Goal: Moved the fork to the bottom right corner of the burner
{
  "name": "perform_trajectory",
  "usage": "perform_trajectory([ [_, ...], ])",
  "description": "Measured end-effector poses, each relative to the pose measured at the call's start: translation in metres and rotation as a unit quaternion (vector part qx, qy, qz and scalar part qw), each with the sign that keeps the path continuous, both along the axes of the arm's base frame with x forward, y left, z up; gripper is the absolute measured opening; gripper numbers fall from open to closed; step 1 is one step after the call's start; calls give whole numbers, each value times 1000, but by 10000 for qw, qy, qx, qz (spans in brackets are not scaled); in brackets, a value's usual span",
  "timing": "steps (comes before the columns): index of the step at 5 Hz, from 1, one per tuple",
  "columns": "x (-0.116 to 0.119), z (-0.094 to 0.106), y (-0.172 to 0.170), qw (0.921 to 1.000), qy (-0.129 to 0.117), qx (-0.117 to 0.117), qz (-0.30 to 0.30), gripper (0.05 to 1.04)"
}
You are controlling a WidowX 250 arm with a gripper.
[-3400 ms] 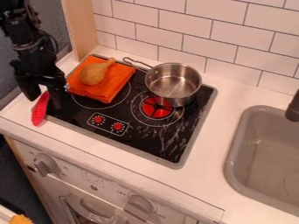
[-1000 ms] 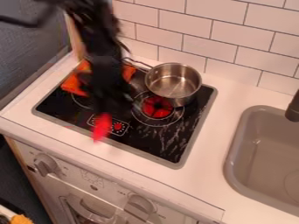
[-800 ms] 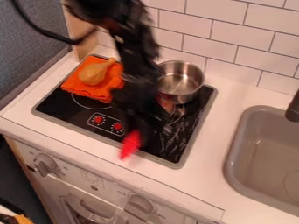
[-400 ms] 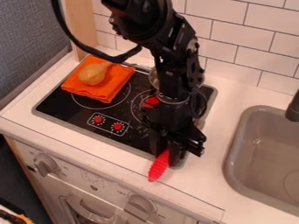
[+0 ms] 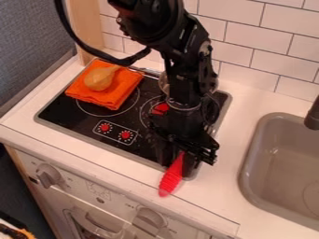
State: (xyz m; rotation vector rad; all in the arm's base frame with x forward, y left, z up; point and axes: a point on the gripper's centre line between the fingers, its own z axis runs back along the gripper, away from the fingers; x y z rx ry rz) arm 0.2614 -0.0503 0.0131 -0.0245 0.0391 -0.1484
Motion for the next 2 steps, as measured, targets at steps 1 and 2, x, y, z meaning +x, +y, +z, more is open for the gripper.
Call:
perform_trajectory([
  [1,4,14,3,9997,-251,71,33,995],
  [2,4,27,5,9989,-457,86,4,1007],
])
